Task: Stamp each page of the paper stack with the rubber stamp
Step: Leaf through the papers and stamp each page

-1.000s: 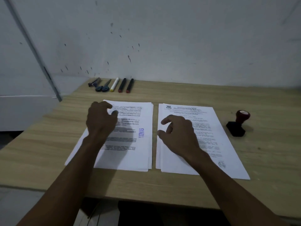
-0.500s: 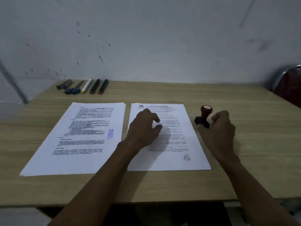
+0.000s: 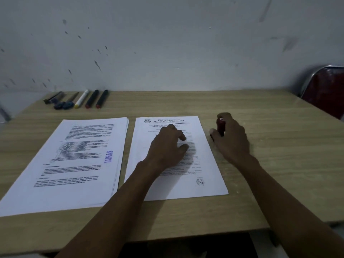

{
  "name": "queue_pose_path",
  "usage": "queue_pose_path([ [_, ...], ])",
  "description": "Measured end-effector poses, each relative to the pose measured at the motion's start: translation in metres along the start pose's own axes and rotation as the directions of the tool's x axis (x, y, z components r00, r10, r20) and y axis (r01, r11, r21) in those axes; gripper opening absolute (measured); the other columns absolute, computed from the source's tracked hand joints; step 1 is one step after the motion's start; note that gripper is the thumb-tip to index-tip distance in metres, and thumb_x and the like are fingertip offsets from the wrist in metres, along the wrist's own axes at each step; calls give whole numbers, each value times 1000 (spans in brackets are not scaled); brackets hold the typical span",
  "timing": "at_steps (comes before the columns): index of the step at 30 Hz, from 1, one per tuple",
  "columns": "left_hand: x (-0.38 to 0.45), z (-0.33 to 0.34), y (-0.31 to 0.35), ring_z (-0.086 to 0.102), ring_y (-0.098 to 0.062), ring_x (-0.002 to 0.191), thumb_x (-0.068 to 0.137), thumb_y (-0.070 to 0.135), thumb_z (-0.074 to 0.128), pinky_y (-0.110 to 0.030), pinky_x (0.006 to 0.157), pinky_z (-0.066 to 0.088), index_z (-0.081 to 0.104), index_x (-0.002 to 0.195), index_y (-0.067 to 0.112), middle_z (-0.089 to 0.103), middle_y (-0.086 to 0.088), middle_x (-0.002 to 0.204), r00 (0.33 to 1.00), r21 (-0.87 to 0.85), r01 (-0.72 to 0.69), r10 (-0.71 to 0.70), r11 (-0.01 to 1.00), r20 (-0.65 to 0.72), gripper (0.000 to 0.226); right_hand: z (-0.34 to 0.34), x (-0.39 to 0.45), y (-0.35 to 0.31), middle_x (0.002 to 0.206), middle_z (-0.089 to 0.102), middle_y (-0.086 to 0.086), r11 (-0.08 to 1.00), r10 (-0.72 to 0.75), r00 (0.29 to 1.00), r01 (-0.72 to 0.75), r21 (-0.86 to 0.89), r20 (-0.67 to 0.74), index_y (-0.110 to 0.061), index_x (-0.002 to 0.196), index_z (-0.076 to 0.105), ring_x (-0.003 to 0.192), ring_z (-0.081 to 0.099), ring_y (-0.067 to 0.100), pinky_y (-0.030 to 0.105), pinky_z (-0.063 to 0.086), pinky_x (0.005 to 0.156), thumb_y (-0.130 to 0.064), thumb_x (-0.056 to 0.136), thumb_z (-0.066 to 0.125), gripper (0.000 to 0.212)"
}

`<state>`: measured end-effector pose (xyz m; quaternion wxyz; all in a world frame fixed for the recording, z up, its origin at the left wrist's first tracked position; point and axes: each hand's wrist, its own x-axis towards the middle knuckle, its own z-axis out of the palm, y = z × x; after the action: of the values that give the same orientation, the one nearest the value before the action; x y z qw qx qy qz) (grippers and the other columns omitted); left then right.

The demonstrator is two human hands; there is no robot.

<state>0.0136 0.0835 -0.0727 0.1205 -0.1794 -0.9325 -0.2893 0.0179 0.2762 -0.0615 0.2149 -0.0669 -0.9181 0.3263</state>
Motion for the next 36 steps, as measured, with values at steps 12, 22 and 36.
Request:
queue_pose_path([
  [12, -4, 9, -10, 50, -23, 107, 86, 45, 60, -37, 86, 42, 70, 108, 27, 60, 2, 115, 998, 95, -57, 55, 994, 24, 30, 18, -37, -11, 104, 69, 2, 947, -233, 943, 276, 163, -238, -17, 126, 55, 91, 66, 23, 44, 55, 78, -22, 89, 70, 41],
  [22, -7, 12, -11, 48, -23, 108, 88, 44, 59, -36, 86, 39, 69, 110, 26, 59, 2, 116, 999, 98, -52, 53, 994, -2, 31, 26, -42, -9, 99, 69, 3, 954, -269, 951, 285, 98, -153, -18, 127, 57, 84, 64, 24, 42, 54, 73, -24, 88, 70, 41],
  [36, -8, 12, -12, 47, -24, 112, 88, 43, 59, -38, 90, 38, 68, 110, 26, 58, 2, 118, 999, 74, -33, 32, 997, 12, 30, 30, -43, -7, 99, 72, 2, 971, -233, 960, 238, 14, -156, -23, 130, 61, 92, 67, 25, 45, 56, 76, -29, 85, 73, 47],
])
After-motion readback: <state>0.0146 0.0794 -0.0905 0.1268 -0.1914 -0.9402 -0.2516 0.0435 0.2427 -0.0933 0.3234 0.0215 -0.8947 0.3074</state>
